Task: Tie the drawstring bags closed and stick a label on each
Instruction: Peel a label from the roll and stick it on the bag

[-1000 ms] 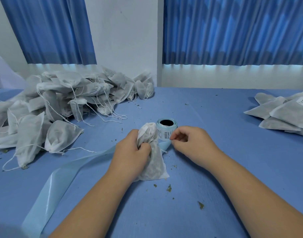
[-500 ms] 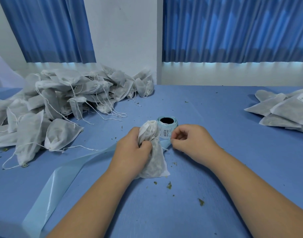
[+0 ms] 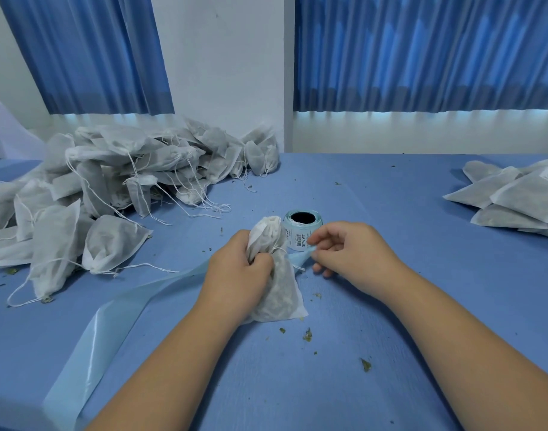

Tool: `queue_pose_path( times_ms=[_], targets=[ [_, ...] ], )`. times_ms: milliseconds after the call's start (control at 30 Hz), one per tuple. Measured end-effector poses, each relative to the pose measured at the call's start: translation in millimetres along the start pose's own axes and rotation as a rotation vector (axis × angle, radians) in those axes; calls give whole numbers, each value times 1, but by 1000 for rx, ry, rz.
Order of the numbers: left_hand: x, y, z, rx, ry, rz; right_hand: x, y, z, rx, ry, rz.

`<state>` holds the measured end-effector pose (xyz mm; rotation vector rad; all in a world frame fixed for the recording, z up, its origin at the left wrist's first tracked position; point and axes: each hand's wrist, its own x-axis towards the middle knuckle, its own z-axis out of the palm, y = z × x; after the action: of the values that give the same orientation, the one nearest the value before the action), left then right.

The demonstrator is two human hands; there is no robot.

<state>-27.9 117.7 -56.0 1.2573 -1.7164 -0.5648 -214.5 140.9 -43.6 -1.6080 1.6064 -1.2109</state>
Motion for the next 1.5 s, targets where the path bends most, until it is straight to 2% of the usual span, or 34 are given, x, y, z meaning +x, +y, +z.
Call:
queue_pose_path(
  times_ms=[467,700,1033,1167,1500],
  targets=[
    [1,-1,0,4,12,-33,-1,1,-2,13,-39,-34],
    [0,-1,-1,-10,6,-49,-2,1,-2,-78,4,-44],
    [1,0,-2,26,65,-143,-3,-5,0,-138,119,92],
    [2,0,-2,17,66,-164,-3,-7,-3,-185,35,181],
    [2,0,-3,19,80,-191,-4,-6,-20,-237,-60,249]
  ],
)
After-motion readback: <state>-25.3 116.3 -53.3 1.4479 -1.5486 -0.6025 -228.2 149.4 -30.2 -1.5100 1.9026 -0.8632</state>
